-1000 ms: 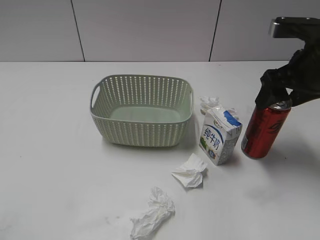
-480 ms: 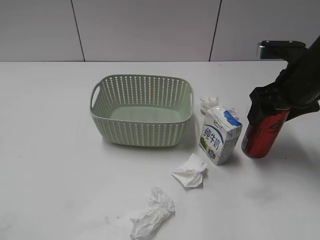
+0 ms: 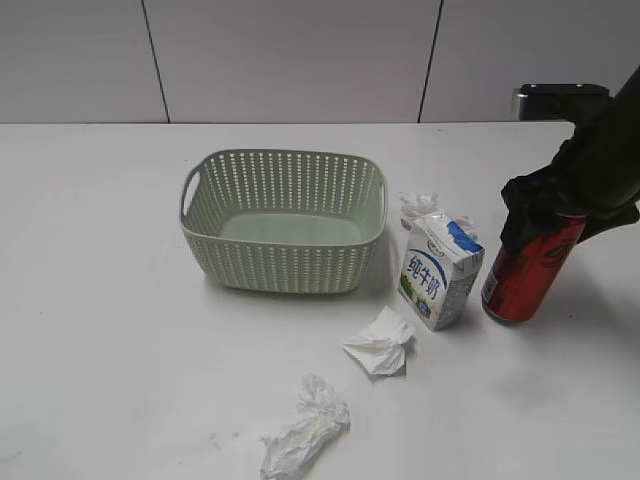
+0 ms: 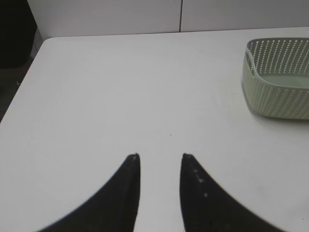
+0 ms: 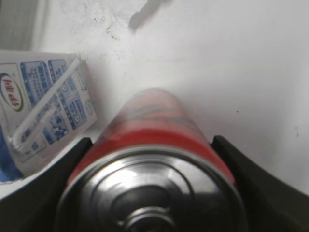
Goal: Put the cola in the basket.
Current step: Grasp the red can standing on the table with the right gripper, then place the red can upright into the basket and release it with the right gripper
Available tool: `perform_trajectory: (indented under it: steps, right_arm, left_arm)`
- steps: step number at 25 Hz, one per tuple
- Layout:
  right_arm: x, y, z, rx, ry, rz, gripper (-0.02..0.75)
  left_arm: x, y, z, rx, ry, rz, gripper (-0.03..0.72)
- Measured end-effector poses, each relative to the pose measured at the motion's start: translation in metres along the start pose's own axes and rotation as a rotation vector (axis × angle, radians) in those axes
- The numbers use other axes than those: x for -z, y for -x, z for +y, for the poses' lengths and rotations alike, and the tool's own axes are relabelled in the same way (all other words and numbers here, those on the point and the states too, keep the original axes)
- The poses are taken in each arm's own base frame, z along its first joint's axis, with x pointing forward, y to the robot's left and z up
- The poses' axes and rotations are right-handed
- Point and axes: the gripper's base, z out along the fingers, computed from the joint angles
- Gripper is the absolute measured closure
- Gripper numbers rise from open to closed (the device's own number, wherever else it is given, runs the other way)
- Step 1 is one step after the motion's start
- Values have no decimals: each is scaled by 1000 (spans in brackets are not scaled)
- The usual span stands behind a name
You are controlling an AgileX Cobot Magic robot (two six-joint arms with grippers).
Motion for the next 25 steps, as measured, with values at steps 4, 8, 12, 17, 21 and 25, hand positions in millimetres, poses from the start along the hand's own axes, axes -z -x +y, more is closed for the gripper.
perform_trajectory:
  steps: [4,8,12,17,21,25]
  right_arm:
    - [17,15,3,32,-2,19,217]
    - [57,46,10,116,-53,-60,217]
    - [97,71,35,228,-103,-173,217]
    - [113,88,94,366,-56,-255,217]
    - [100,90,149,481,-2,-258,217]
    - [69,87,195,587,32,-219,217]
  left_arm:
    - [0,0,0,0,0,0,459]
    - [0,0,0,0,0,0,459]
    - [0,0,0,0,0,0,459]
    - [0,0,0,0,0,0,459]
    - [0,0,0,0,0,0,459]
    - [0,0,0,0,0,0,459]
